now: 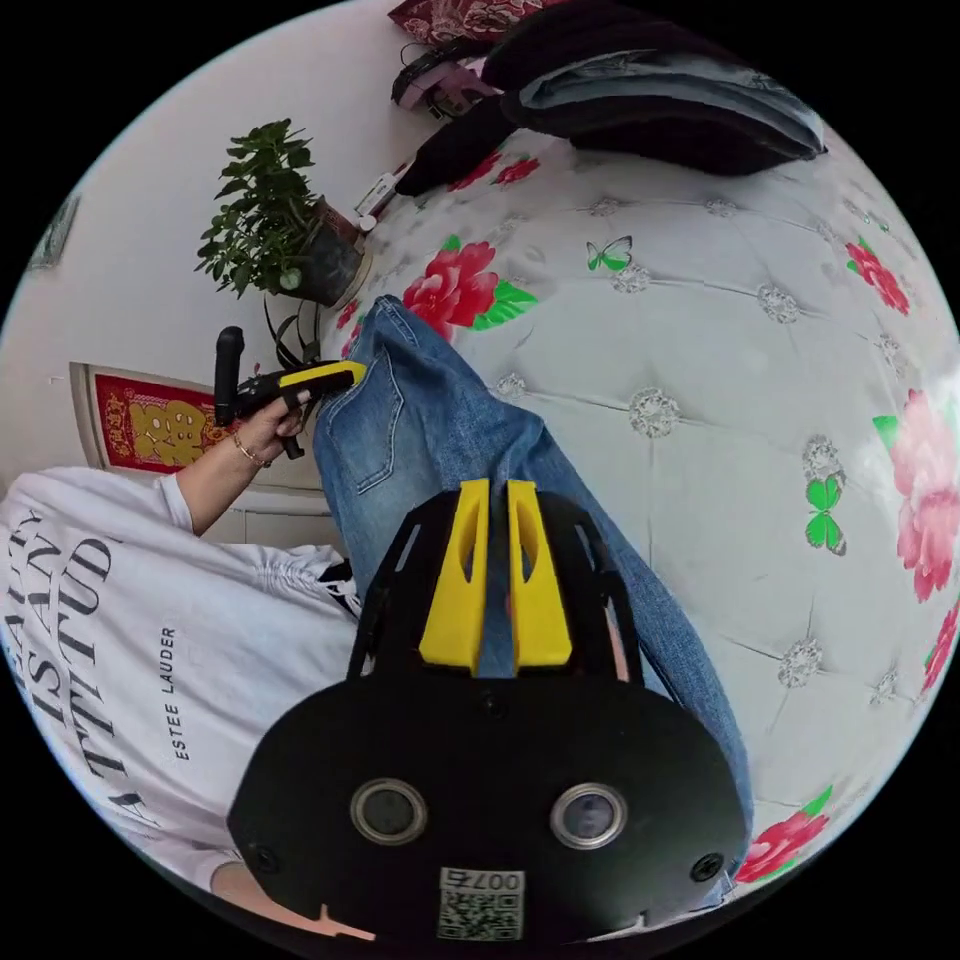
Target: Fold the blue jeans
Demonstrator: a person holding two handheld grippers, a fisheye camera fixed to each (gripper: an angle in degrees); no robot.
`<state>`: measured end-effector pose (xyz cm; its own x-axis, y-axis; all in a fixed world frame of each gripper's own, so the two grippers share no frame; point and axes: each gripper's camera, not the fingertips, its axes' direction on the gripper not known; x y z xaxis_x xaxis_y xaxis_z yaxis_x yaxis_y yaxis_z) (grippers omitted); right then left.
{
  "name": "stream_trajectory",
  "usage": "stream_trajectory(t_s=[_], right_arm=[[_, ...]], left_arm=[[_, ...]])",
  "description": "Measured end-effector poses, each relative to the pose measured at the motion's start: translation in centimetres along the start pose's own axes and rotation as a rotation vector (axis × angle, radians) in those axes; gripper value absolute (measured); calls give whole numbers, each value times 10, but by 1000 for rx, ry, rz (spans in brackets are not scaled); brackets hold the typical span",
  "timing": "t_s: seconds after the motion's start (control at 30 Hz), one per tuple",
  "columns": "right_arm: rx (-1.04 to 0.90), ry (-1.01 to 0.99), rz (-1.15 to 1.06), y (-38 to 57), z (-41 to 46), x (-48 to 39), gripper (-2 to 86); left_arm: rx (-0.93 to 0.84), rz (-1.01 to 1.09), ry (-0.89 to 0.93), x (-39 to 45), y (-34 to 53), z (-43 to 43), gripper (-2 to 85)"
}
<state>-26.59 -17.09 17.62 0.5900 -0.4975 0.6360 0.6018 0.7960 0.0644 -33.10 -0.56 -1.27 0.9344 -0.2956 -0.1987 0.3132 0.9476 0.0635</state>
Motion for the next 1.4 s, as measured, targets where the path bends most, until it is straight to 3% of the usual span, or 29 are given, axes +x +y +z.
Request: stream_trajectory(t_s=[0.17,0.33,0.43,0.57,0.73,0.83,0.93,1.03,1.17,1.3,1.4], right_arm=[[-43,-81,106,-15,-3,40,43],[55,-418,369,-30,-1,104,37],[46,-358,444,-34,0,123,18],[291,-407,521,-10,-39,151,3],[461,-175,511,32,-75,136,2],[652,-157,486,97,-112,123,13],[749,-11,522,189,-135,102,22],[855,130,686,310,-145,82,32],[1057,257,1089,495,-139,53,51],[1371,142,1318,620,-99,31,68],[1465,42,1330,634,-72,37,71]], left_arm=[[-5,-1,-6,-3,-1,3,-8],[-22,-21,-19,-7,-4,4,-8],[-22,-47,-14,-17,-3,5,-7],[18,-135,65,-41,-3,8,-5],[15,-178,73,-58,-8,10,3],[69,-197,103,-69,3,-2,21],[89,-179,201,-79,20,-18,52],[107,-184,282,-90,43,-32,61],[126,-260,353,-107,74,-38,63],[132,-378,410,-127,96,-32,66],[137,-467,451,-143,106,-28,72]])
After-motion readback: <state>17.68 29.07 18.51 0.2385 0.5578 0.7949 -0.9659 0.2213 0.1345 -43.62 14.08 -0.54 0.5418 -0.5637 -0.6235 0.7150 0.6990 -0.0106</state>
